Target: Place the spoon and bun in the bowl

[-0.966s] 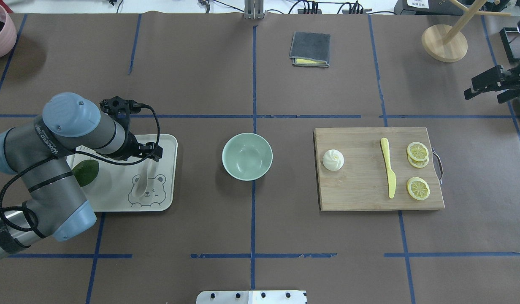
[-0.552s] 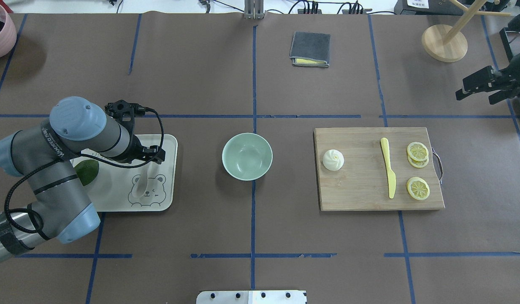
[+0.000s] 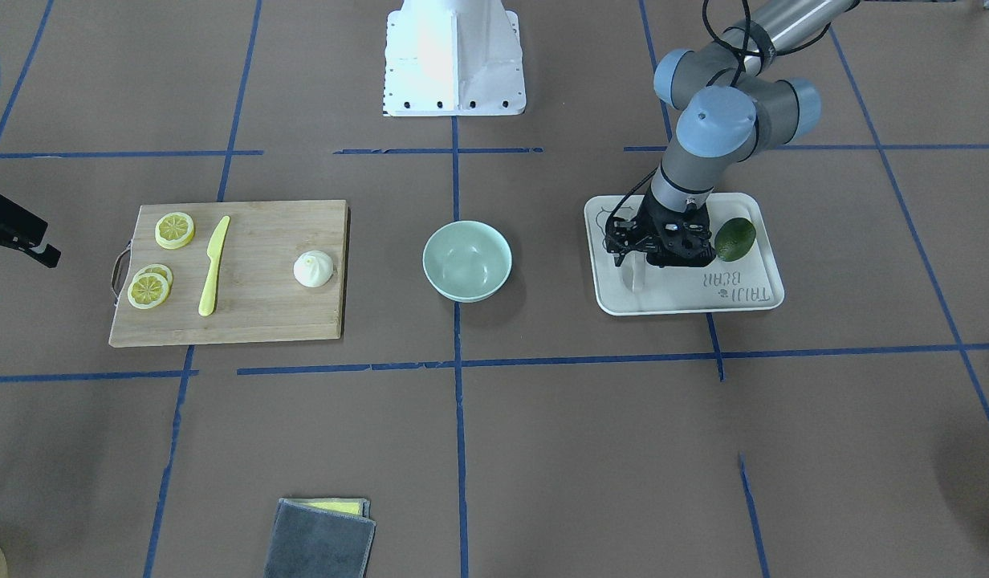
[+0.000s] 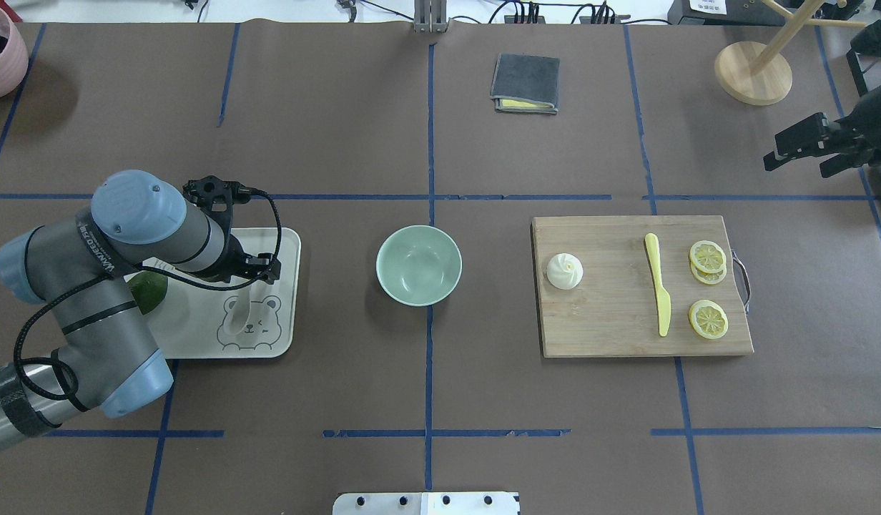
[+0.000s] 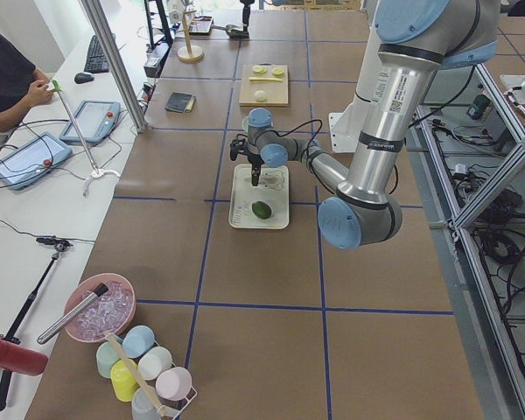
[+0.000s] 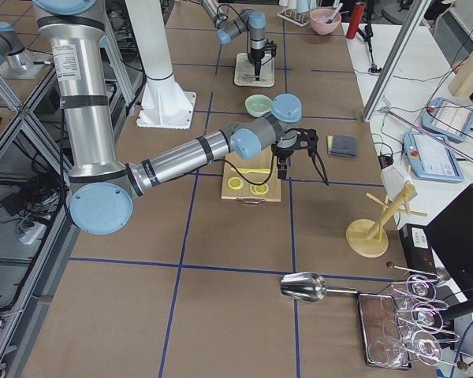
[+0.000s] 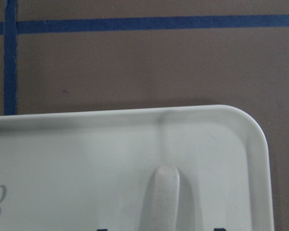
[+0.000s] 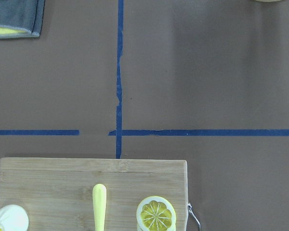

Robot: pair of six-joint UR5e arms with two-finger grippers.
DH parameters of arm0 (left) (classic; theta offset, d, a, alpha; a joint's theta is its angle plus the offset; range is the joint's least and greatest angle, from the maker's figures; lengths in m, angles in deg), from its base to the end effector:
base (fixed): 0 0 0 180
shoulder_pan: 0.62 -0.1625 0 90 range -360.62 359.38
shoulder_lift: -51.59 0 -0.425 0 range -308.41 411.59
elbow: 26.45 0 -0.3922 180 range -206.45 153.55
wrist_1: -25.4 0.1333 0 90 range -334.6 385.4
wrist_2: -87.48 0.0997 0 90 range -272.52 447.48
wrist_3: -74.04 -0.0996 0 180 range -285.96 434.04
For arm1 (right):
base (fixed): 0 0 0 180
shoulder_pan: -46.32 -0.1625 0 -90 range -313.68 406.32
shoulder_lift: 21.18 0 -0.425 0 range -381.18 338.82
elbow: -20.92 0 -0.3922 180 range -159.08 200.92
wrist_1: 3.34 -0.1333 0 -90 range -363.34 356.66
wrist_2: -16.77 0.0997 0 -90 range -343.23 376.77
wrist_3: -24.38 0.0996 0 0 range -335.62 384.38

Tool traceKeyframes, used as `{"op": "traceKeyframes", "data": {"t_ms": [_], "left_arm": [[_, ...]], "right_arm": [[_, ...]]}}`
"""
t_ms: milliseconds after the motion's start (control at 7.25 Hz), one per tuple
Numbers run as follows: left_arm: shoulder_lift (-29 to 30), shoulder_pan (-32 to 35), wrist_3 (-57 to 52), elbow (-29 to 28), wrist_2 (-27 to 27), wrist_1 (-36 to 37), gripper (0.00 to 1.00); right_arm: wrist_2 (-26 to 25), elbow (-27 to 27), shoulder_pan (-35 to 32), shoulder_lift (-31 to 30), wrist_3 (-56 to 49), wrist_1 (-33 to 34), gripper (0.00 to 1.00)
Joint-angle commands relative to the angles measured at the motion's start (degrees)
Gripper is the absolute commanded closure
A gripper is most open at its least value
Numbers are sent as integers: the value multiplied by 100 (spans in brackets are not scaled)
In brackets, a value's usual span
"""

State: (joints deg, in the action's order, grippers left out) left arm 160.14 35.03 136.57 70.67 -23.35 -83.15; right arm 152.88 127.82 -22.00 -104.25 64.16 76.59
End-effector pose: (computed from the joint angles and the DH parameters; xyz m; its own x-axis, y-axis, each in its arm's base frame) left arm 0.4509 -0.4439 0.3927 0.6750 0.0464 -0.7363 0.0359 0.9948 0.0956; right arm -0.1391 -0.5165 0.4276 0.5772 0.0096 0.8166 -0.0816 0.9956 0.0459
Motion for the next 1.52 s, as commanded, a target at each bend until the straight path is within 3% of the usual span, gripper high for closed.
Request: {"op": "traceKeyframes", "data": {"t_ms": [0,276,552,690,1103,1379], "left_arm": [[0,-6,13,-35,0,0,29],[0,-6,22,-27,-9,0,41],[-17,-6,22,-27,-9,9,75],[-35,-6,22,-35,-9,9,98],[-79,20,22,236,-35,105,100],[-88,151,13,482,-35,298,100]], "right_arm": [[-119,138,178,11,197,5,0],[-128,139,179,19,197,5,0],[-119,148,205,19,197,5,0],[-119,148,231,19,206,-4,0],[-136,218,389,19,215,-4,0],[-433,227,853,229,792,-4,0]]}}
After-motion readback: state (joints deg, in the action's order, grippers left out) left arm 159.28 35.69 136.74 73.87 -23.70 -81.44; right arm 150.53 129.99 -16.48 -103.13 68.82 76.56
